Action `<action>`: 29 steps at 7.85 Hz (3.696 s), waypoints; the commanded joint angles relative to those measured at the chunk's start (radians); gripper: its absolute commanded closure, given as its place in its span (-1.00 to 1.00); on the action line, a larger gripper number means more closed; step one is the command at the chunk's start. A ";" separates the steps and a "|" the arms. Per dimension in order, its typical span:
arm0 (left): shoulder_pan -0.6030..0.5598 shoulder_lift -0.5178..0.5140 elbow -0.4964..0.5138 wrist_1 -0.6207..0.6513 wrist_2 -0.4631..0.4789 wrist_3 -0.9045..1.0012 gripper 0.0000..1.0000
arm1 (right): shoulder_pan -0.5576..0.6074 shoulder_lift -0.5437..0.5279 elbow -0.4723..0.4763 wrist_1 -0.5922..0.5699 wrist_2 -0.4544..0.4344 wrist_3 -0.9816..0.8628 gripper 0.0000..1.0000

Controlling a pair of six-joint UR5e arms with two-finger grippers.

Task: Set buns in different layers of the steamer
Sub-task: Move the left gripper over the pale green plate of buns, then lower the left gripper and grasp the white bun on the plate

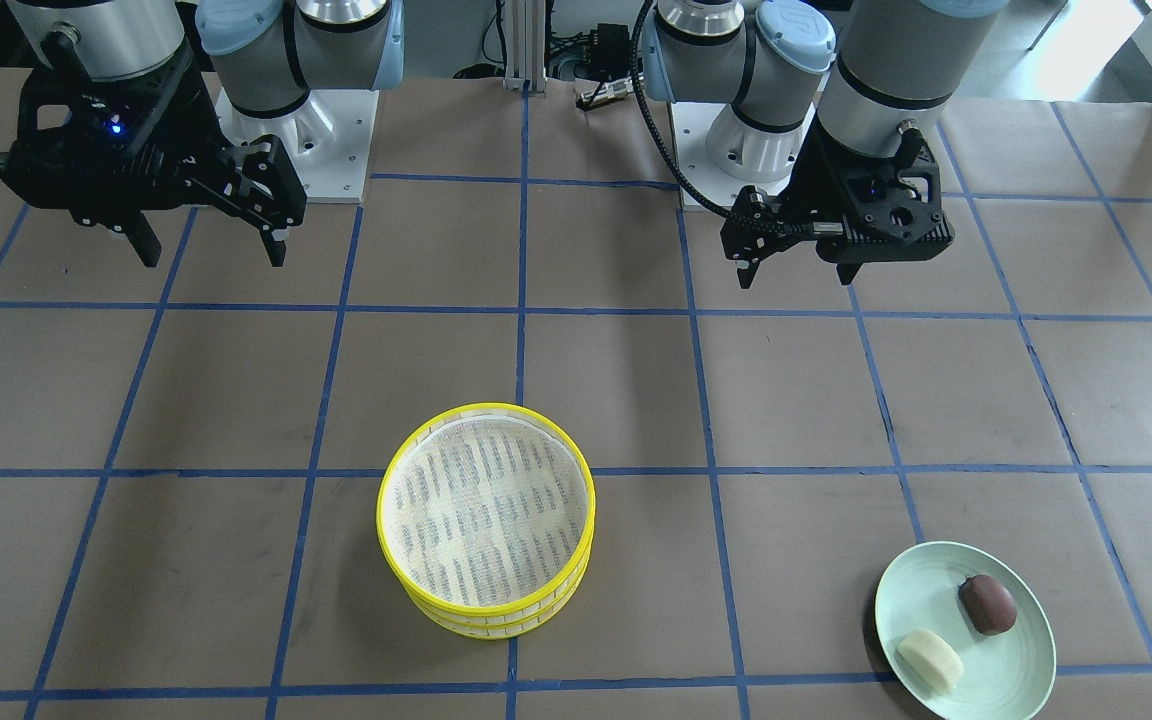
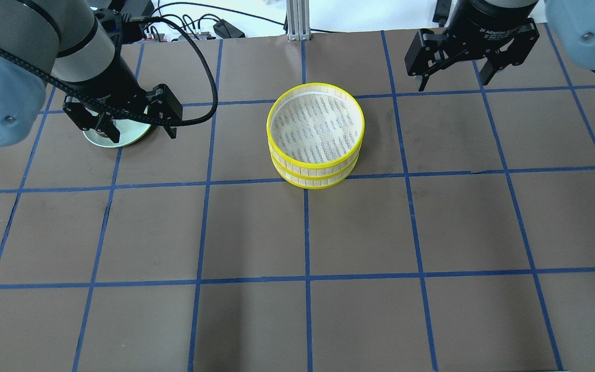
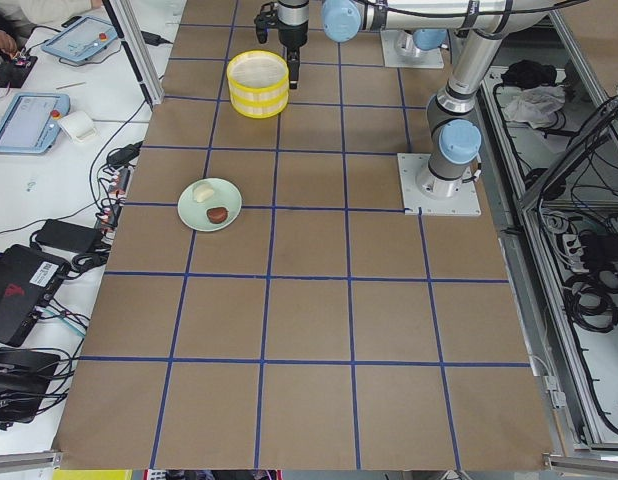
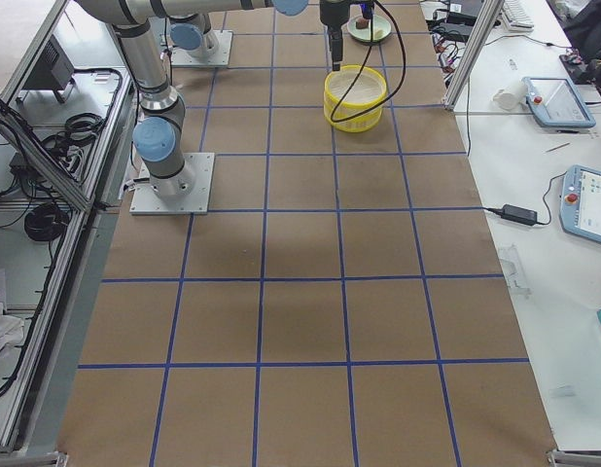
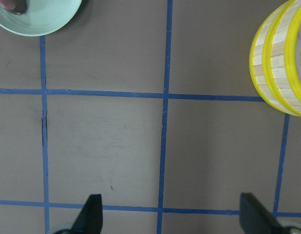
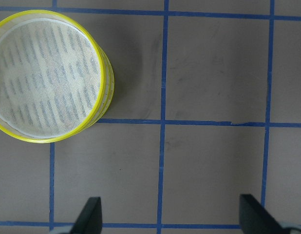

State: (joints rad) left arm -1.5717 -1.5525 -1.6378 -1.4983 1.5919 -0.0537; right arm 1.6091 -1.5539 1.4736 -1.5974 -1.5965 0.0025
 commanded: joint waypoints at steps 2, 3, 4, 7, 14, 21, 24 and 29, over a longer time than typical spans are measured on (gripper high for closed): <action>0.044 -0.004 0.001 -0.011 0.003 0.002 -1.00 | 0.002 -0.054 0.001 -0.003 0.007 -0.009 -1.00; 0.099 -0.004 0.001 -0.013 0.003 0.003 -1.00 | 0.002 -0.061 0.001 -0.004 -0.002 -0.009 -1.00; 0.166 -0.024 -0.011 -0.007 -0.004 0.040 -1.00 | 0.000 -0.066 0.001 -0.006 0.003 -0.009 -1.00; 0.259 -0.168 -0.013 0.248 -0.007 0.063 -1.00 | 0.002 -0.060 0.005 -0.001 -0.019 -0.010 -1.00; 0.260 -0.434 -0.005 0.798 -0.050 -0.143 -1.00 | 0.000 -0.063 0.024 0.033 -0.022 -0.006 -1.00; 0.280 -0.650 0.102 0.877 -0.064 -0.233 -1.00 | 0.002 -0.063 0.031 0.023 -0.019 0.002 -1.00; 0.282 -0.699 0.102 0.879 -0.061 -0.244 -1.00 | 0.000 -0.063 0.033 0.020 -0.020 -0.006 -1.00; 0.289 -0.719 0.122 0.879 -0.062 -0.244 -0.84 | 0.002 -0.055 0.033 0.017 -0.014 -0.006 -1.00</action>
State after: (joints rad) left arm -1.2837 -2.2640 -1.5206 -0.6197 1.5308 -0.2974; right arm 1.6102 -1.6129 1.5063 -1.5808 -1.6130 -0.0025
